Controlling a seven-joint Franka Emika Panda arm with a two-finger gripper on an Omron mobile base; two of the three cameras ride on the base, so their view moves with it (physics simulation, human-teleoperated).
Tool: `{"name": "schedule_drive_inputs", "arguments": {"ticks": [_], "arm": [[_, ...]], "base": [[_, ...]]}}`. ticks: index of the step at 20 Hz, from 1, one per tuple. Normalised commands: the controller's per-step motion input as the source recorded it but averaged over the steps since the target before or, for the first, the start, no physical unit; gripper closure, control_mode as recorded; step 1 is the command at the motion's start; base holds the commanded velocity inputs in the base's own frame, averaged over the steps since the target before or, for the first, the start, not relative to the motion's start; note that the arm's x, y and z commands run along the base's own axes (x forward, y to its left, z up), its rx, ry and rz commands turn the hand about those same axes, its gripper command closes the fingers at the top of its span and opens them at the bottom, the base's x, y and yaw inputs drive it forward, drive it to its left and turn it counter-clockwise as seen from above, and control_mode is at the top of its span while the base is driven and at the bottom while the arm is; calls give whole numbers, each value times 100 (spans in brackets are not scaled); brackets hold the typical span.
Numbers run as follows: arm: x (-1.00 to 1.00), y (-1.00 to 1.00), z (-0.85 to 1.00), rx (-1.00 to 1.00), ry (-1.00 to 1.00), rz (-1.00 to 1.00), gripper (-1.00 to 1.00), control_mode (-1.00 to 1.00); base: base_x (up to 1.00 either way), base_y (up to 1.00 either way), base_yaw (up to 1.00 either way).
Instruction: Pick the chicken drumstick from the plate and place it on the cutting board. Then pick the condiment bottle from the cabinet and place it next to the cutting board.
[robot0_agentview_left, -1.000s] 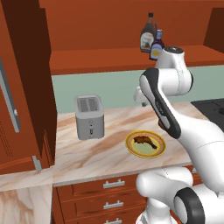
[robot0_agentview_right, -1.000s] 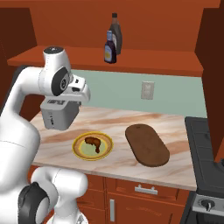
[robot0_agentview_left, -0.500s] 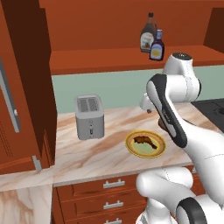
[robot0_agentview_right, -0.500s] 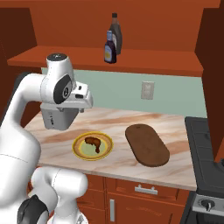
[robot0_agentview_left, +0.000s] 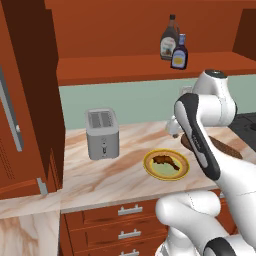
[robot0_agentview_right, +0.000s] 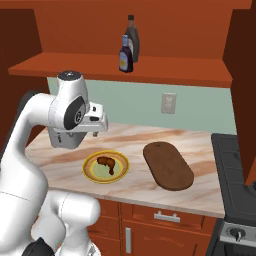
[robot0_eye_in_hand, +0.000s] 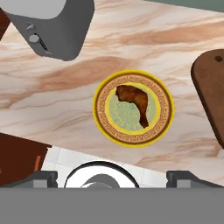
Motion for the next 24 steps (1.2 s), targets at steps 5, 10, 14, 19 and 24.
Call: {"name": "schedule_drive_inputs", "arguments": {"ticks": [5,10,14,19,24], "arm": [[-12,0,-22,0,0,8,-100,-100],[-1,0,-25,-1,0,6,-100,-100],[0,0,-21,-2,0,5,-100,-100],[0,-1,-19,-4,0,2,-100,-100],[0,-4,-18,-2,0,0,-100,-100]], "base": [[0,0,0],[0,0,0],[0,0,0],[0,0,0],[0,0,0]]}}
